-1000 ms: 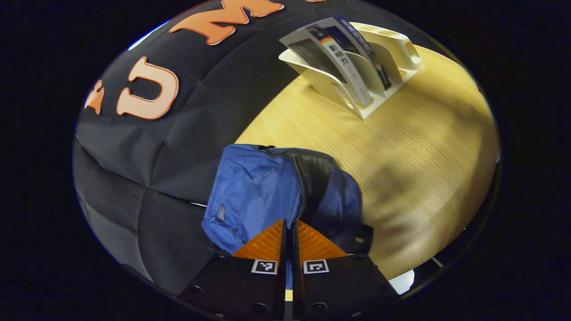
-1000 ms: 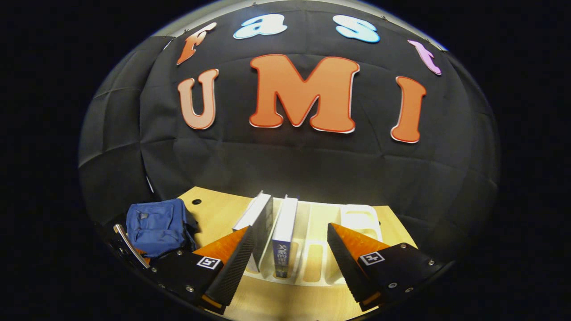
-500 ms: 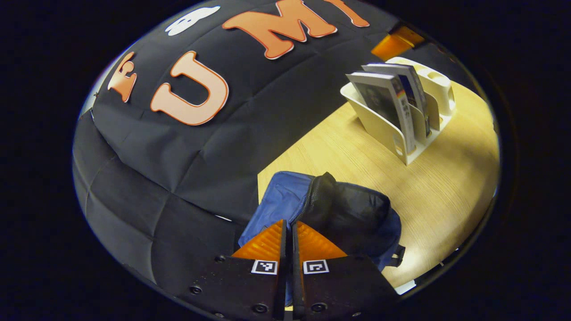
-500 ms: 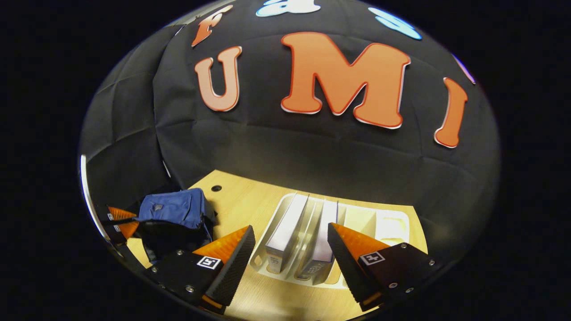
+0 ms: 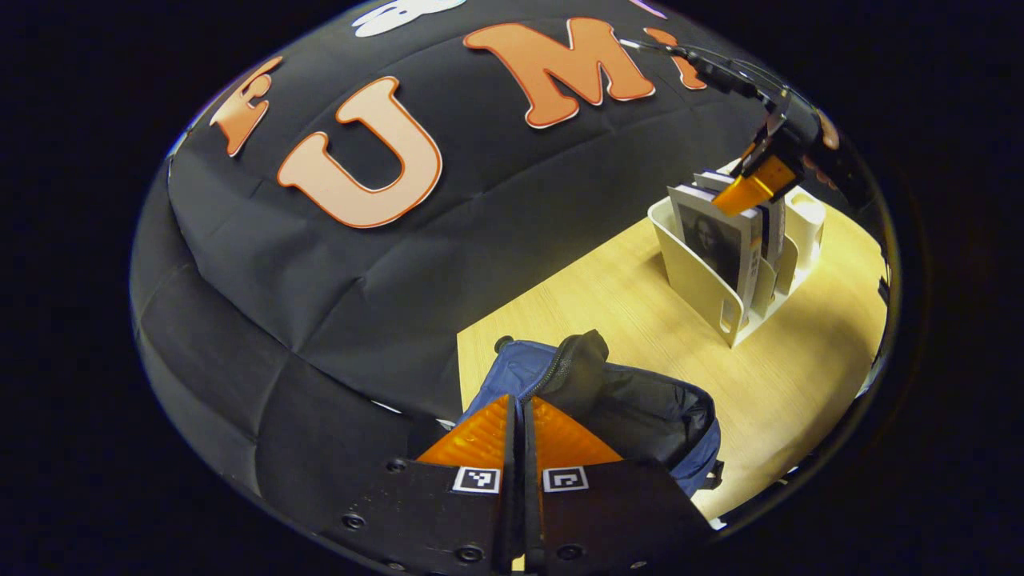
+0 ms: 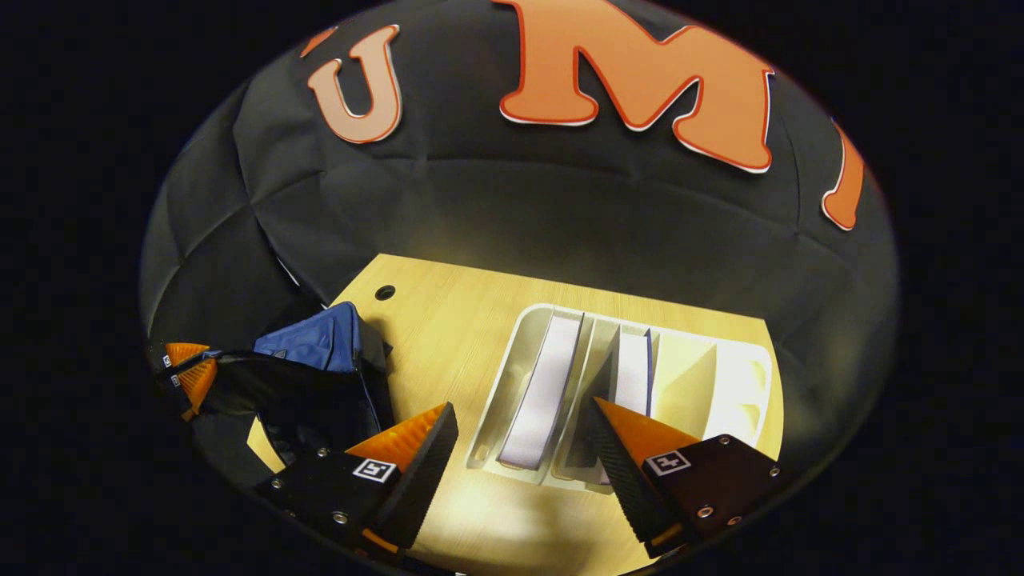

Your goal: Open the schoolbag, grab two books from the bookshelf and put them into the schoolbag.

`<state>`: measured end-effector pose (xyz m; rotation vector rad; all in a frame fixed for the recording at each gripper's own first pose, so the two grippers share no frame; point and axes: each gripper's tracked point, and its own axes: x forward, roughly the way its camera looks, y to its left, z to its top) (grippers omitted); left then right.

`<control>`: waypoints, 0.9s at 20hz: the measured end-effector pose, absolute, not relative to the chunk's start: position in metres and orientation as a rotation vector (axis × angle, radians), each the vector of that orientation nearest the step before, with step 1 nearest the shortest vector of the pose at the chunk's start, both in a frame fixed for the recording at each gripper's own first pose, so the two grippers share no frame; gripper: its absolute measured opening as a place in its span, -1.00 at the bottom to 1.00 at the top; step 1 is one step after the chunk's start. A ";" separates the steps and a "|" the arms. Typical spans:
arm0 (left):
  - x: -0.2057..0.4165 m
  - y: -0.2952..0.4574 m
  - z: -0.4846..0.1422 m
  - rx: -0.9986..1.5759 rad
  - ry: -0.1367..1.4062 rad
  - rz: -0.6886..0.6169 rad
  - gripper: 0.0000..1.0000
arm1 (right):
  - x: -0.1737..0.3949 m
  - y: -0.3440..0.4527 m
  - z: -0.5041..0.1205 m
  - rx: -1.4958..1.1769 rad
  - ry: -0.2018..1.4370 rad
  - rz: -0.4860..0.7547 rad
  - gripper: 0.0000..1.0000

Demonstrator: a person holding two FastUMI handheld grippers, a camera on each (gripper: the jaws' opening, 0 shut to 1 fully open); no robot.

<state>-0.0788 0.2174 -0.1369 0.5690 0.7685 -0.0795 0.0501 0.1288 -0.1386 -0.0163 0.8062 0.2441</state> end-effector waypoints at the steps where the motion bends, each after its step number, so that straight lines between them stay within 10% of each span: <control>1: -0.074 0.220 -0.134 0.557 0.768 -0.086 -0.89 | 0.053 0.129 -0.141 -0.003 0.833 0.240 0.94; 12: -0.049 0.213 -0.127 0.461 0.768 -0.161 -0.89 | 0.073 0.128 -0.181 -0.038 1.067 0.157 0.86; 18: -0.040 0.213 -0.133 0.452 0.766 -0.178 -0.89 | 0.071 0.118 -0.193 0.043 1.201 0.054 -0.18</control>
